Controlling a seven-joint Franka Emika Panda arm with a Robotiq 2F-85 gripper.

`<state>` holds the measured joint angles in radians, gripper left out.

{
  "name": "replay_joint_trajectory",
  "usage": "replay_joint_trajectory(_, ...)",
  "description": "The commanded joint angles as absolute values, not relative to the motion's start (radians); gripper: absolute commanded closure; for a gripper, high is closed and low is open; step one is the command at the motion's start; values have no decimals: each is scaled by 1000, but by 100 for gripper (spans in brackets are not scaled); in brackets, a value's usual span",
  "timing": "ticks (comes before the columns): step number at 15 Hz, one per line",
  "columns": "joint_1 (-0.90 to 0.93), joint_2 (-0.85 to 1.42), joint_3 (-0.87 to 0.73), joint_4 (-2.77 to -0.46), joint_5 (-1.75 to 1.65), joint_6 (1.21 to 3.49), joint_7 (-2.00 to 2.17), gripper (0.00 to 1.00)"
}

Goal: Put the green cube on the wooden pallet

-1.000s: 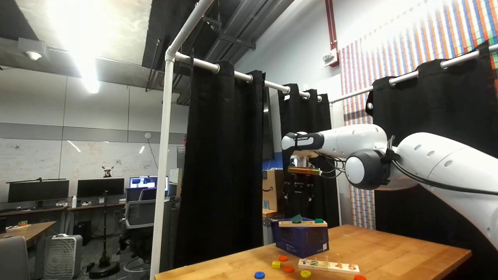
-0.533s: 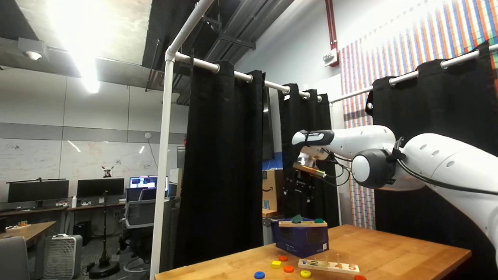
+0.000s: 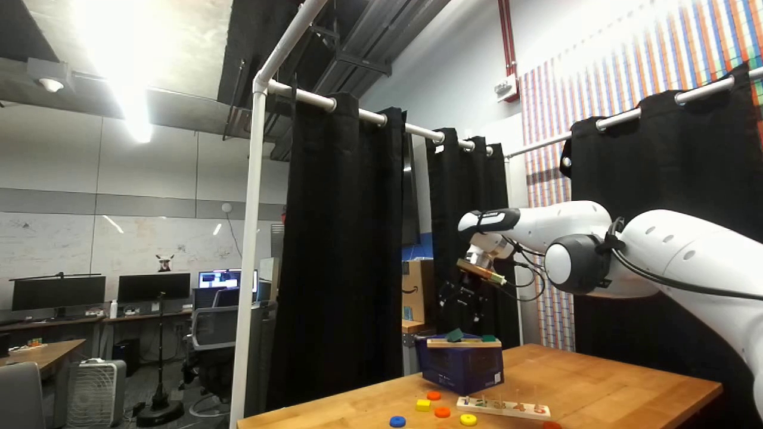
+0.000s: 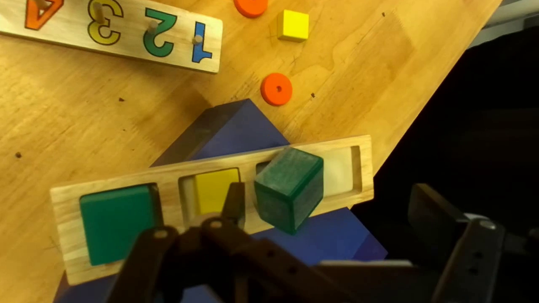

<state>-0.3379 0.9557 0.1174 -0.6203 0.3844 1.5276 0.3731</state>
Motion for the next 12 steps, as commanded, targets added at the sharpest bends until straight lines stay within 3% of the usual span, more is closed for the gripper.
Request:
replay_joint_trajectory(1, -359, 957, 135, -657, 428, 1567, 378, 0)
replay_joint_trajectory(12, -361, 951, 134, -715, 453, 1606, 371, 0)
